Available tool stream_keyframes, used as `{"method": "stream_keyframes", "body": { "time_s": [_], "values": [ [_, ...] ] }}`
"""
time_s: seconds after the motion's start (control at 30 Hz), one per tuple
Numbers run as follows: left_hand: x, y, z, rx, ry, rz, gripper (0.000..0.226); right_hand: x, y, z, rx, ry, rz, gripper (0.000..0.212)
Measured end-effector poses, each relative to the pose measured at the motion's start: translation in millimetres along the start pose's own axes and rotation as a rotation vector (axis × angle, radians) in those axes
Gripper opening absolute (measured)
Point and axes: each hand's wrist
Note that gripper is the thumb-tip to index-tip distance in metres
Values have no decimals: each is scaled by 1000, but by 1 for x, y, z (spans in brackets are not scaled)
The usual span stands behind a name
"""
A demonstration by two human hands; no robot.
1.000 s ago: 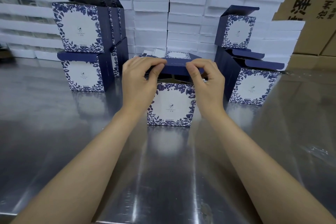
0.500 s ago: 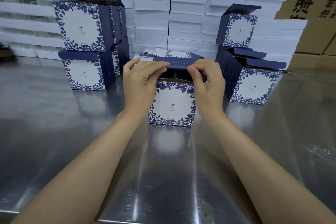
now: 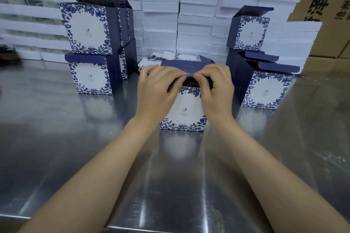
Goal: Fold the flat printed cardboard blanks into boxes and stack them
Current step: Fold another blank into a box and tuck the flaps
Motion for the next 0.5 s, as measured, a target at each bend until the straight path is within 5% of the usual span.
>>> {"method": "stream_keyframes", "body": {
  "time_s": [0.27, 0.5],
  "values": [
    [-1, -2, -2, -47, -12, -9, 13, 3, 5, -7, -16, -66, 79, 5],
    [-1, -1, -1, 212, -343, -72, 28, -3, 2, -6, -211, 185, 246, 6]
  ]
}}
Point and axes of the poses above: each hand's wrist, its own x-axis away from the middle knuckle, its own y-axis out of the palm, z = x × y, and after that the axes turned 13 degrees about -y, right-handed
